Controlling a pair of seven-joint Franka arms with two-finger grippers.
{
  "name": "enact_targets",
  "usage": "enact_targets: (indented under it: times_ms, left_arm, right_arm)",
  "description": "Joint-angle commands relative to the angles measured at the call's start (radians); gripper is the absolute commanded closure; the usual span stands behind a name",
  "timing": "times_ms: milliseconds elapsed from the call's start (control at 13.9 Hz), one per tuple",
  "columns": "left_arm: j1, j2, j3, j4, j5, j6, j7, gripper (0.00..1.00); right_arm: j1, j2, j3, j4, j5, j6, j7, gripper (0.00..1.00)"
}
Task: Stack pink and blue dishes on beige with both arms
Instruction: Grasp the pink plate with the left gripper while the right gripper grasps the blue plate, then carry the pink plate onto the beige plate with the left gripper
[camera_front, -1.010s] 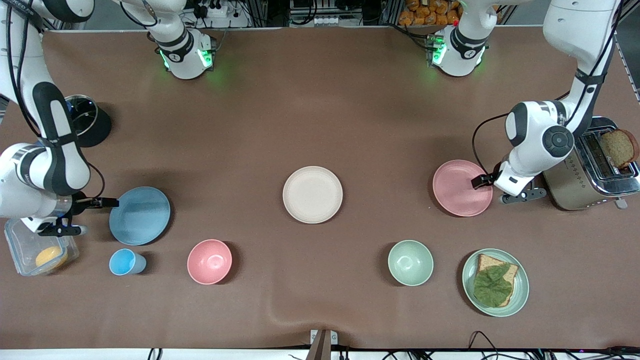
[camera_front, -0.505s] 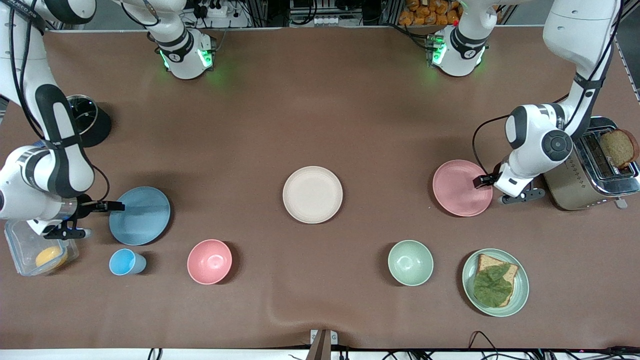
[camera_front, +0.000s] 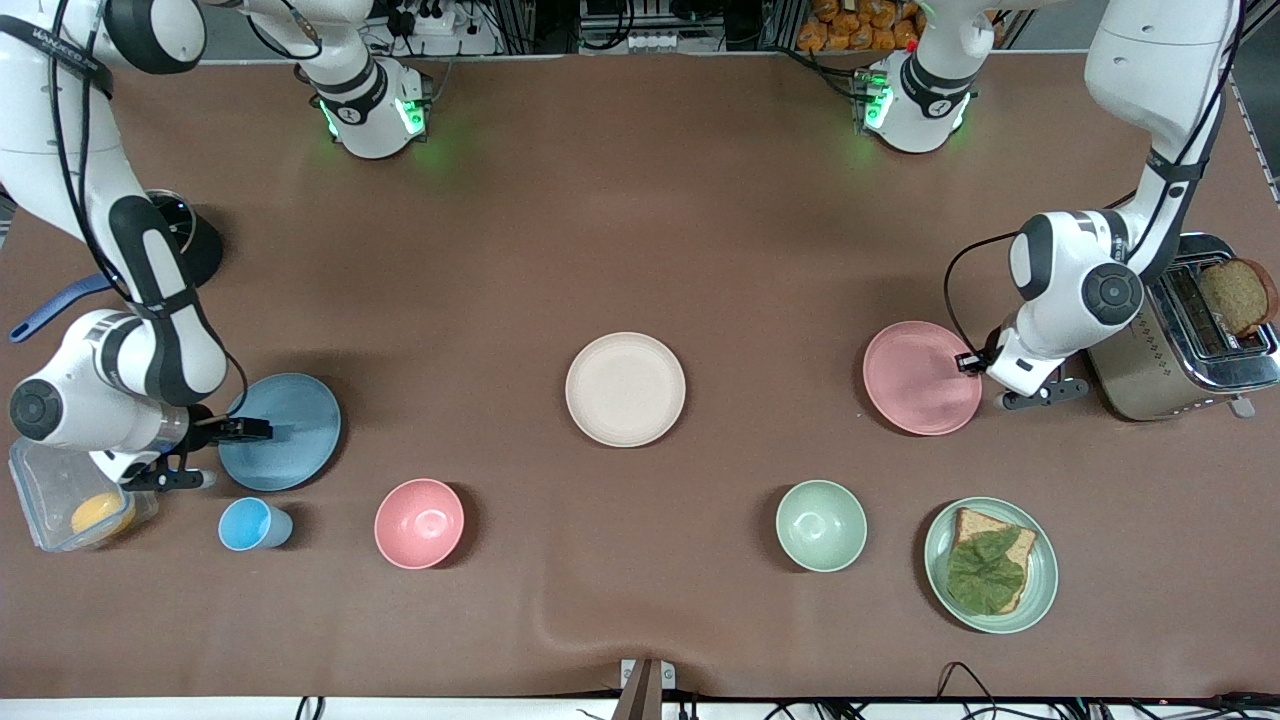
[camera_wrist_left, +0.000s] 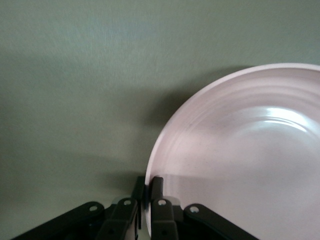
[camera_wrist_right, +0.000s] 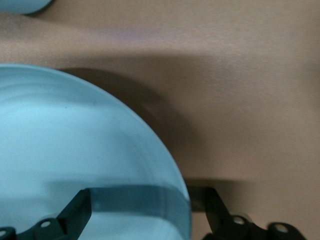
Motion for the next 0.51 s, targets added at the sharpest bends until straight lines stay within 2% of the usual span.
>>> enact_targets:
  times_ms: [0,144,361,433]
  left_arm:
    - [0.003,-0.043,-0.043,0.011,-0.002,-0.001,-0.010,1.00]
    - [0.006,-0.081,-0.102,0.019,-0.005,-0.012,-0.039,1.00]
    - [0.006,-0.104,-0.223,0.058,-0.091,-0.043,-0.126,1.00]
    - [0.000,-0.103,-0.264,0.075,-0.100,-0.047,-0.181,1.00]
  right_arm:
    - [-0.004,0.016,0.000,0.026,0.015,-0.002,-0.039,0.00]
    - [-0.007,0.019,0.000,0.032,0.016,-0.002,-0.050,0.00]
    - [-0.007,0.019,0.000,0.032,0.016,-0.002,-0.050,0.00]
    - [-0.007,0.019,0.000,0.032,0.016,-0.002,-0.052,0.27]
